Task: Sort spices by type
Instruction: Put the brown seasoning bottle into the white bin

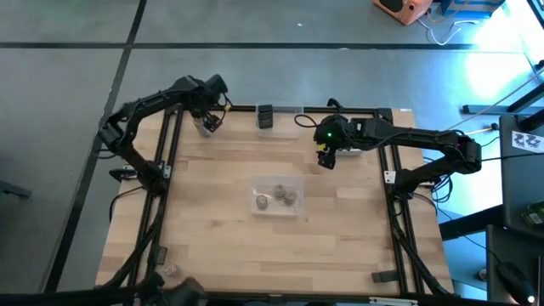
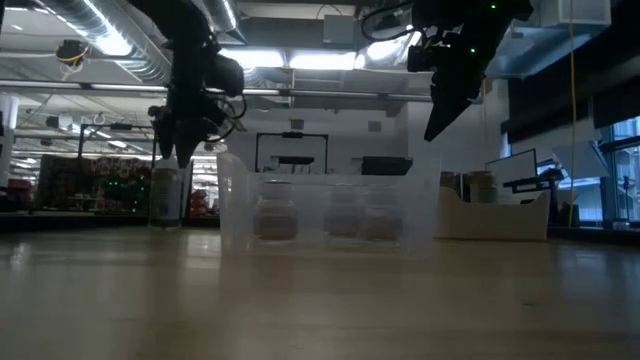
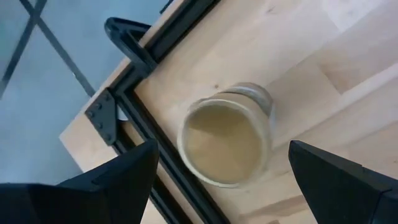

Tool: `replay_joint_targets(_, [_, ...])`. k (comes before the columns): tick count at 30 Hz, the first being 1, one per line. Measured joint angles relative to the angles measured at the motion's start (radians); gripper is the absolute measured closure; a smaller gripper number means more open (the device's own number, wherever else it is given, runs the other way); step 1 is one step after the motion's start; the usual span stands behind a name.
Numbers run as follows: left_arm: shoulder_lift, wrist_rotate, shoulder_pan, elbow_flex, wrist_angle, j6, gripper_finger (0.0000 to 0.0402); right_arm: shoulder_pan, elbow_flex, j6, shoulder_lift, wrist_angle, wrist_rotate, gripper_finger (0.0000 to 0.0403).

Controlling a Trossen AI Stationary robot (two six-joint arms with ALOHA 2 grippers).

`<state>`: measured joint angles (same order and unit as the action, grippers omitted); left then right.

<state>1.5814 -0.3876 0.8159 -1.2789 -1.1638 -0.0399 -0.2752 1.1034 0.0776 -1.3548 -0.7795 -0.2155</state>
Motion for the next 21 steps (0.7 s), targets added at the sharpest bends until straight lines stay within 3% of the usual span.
replay_joint_targets(5, [0.000,0.041,0.072,0.000,0.036,0.051,0.0061,0.000,0.000,-0.001,0.000,0.000,0.025,0.0056])
replay_joint_targets(10, [0.000,0.200,0.118,0.021,0.077,0.100,0.0061,0.000,0.000,-0.002,0.000,-0.002,0.070,0.0056])
replay_joint_targets(21, [-0.005,0.176,0.148,0.072,0.133,0.101,0.0061,0.000,0.000,0.002,0.000,-0.003,0.077,0.0056])
